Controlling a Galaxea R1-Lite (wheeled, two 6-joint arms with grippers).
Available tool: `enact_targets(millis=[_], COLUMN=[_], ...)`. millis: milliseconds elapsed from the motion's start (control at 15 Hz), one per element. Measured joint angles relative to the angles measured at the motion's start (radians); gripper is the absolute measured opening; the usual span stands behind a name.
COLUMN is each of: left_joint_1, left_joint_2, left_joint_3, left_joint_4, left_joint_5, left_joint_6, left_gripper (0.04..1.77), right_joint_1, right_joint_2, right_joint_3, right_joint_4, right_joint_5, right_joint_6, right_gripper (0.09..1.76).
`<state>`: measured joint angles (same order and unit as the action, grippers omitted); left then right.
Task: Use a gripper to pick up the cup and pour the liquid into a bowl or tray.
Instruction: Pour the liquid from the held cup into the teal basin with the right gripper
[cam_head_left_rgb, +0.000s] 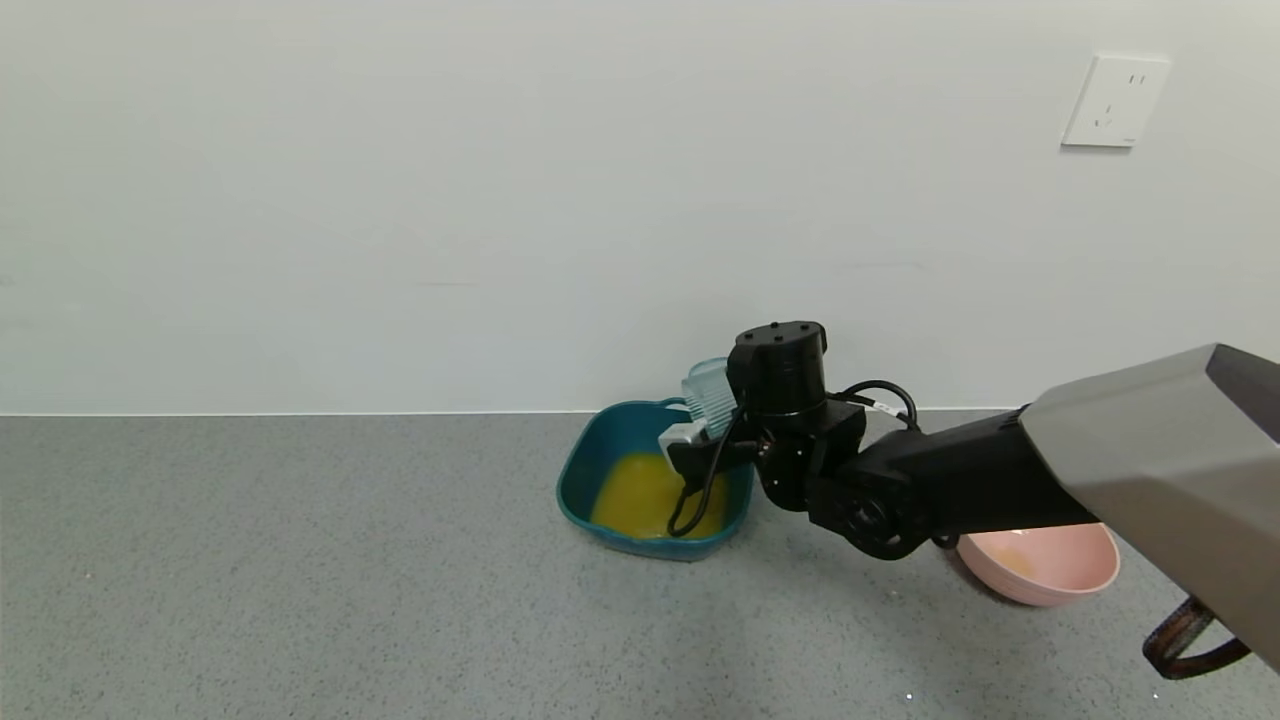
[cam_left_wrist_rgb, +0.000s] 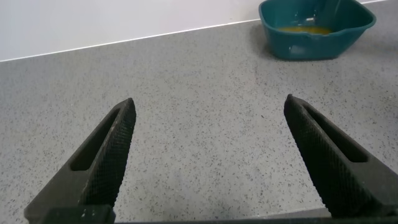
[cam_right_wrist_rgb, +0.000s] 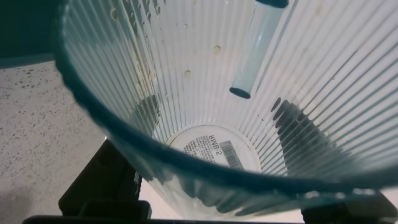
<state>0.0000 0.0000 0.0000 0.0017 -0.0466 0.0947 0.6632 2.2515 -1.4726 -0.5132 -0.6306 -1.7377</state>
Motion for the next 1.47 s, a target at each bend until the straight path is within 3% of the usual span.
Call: enact_targets(millis=[1133, 1467], left_joint_1=[0.000, 0.000], left_joint_2=[0.000, 0.000], left_joint_3=[0.000, 0.000], left_joint_4=[0.000, 0.000], left_joint_5=[0.000, 0.000], left_joint_6=[0.000, 0.000], left_gripper=[1.72, 1.72], right_joint_1=[0.002, 0.003], right_joint_2=[0.012, 0.010], right_joint_3=[0.003, 0.018], right_joint_4=[-0.061, -0.090], right_joint_5=[0.004, 0.006], right_joint_6=[0.010, 0.200], right_gripper=[1.36, 1.36])
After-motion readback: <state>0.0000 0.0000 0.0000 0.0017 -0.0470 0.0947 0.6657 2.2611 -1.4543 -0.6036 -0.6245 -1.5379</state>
